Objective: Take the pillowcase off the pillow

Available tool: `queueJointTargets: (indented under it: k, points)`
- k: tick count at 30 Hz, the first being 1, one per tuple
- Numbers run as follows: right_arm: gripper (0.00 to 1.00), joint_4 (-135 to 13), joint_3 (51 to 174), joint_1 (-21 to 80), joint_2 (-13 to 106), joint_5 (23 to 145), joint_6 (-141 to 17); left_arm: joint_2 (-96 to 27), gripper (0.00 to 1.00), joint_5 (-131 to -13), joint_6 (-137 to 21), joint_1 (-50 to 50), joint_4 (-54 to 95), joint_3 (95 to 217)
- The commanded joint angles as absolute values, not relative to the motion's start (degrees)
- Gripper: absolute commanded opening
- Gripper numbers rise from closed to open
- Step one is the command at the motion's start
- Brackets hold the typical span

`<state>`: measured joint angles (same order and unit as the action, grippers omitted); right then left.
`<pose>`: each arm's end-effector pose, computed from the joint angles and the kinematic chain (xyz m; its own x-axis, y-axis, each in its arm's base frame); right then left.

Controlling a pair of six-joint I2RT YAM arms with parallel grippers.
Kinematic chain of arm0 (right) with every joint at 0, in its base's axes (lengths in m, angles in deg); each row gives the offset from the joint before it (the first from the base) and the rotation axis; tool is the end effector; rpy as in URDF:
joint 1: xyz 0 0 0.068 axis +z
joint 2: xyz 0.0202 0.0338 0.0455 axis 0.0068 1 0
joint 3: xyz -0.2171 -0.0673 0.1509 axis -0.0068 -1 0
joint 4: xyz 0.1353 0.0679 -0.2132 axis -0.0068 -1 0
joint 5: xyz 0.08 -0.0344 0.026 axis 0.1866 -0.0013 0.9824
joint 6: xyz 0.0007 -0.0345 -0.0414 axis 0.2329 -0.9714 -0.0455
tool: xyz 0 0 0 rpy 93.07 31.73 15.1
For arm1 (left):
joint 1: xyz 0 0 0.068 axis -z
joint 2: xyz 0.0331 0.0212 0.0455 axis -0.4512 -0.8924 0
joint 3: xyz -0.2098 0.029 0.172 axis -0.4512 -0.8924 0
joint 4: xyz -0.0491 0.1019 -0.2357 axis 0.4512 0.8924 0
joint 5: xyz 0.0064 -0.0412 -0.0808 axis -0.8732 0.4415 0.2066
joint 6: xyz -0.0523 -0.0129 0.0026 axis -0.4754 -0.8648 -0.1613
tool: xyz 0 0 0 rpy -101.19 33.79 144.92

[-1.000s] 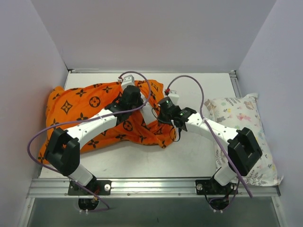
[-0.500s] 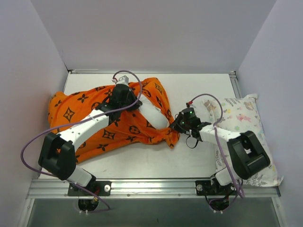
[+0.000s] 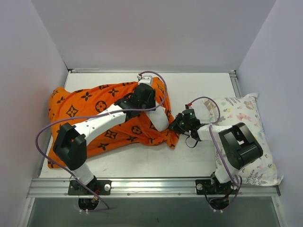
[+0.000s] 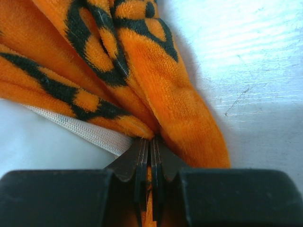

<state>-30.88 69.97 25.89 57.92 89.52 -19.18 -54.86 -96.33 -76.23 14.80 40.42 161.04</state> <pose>0.2703 0.1383 0.1433 -0.7482 0.4618 -0.4764 -0.0531 0.6741 0.7368 0.2936 -0.2479 0.2918 -0.6188 -0.0907 -0.7803 0.1921 0.9457 -0.2623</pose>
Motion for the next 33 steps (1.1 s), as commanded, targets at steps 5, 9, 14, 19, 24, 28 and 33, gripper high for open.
queueJointTargets:
  k: [5, 9, 14, 19, 24, 28, 33]
  points:
    - [0.00, -35.11, 68.32, 25.70, 57.61, 89.25, -19.72, -57.00, 0.76, -107.31, -67.14, 22.56, 45.38, 170.90]
    - [0.00, -35.02, 68.32, 25.70, 56.91, 89.42, -19.63, -60.68, 0.83, -111.88, -65.98, 26.69, 54.22, 178.27]
    - [0.00, -34.75, 68.14, 25.70, 56.29, 89.60, -19.28, -65.52, 0.97, -117.24, -69.22, 31.62, 60.93, 183.48]
    - [0.00, -34.75, 68.05, 25.70, 56.03, 89.60, -19.02, -69.92, 0.97, -123.30, -77.66, 32.33, 68.49, 184.89]
    - [0.00, -34.32, 67.44, 25.61, 55.85, 89.60, -18.84, -73.52, 0.97, -125.07, -82.85, 31.80, 69.46, 183.39]
    - [0.00, -34.05, 67.35, 25.61, 55.50, 89.86, -18.58, -76.95, 0.97, -122.70, -85.32, 30.48, 69.47, 183.83]
    - [0.00, -35.19, 67.79, 25.61, 54.62, 89.95, -18.93, -81.43, 0.97, -120.77, -85.32, 29.34, 69.20, 183.92]
